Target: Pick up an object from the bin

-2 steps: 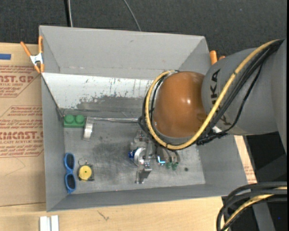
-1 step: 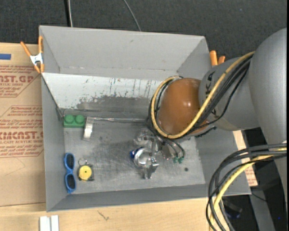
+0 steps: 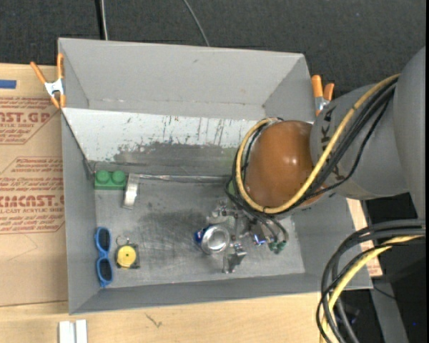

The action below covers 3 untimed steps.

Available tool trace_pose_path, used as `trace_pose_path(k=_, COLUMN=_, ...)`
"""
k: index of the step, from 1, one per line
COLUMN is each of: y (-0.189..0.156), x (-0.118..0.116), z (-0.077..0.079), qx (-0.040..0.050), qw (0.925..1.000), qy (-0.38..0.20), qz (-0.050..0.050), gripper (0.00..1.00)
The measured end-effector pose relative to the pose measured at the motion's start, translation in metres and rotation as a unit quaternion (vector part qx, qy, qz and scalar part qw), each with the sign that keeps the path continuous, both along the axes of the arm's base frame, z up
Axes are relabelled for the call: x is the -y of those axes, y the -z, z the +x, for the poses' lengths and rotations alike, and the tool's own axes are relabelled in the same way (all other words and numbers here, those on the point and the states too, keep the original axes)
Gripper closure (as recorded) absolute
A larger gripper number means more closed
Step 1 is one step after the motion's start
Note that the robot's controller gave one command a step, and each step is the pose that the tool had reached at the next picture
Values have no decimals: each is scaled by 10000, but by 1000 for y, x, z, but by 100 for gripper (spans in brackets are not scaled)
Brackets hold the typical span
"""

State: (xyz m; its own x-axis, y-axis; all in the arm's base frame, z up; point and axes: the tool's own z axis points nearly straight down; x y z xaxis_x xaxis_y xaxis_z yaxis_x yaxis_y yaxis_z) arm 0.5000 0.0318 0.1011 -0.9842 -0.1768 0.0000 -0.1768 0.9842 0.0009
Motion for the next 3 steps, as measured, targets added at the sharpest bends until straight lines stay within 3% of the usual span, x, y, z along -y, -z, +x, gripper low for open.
trace_pose_path(k=1, y=-8, x=8, z=-22, qx=-10, qw=9995, qy=309, qz=0, gripper=0)
trace_pose_path(k=2, y=29, x=-3, z=1, qx=1, qw=9964, qy=845, qz=-3, gripper=0)
trace_pose_path(k=3, y=27, x=-10, z=-8, qx=55, qw=9862, qy=1652, qz=17, gripper=0)
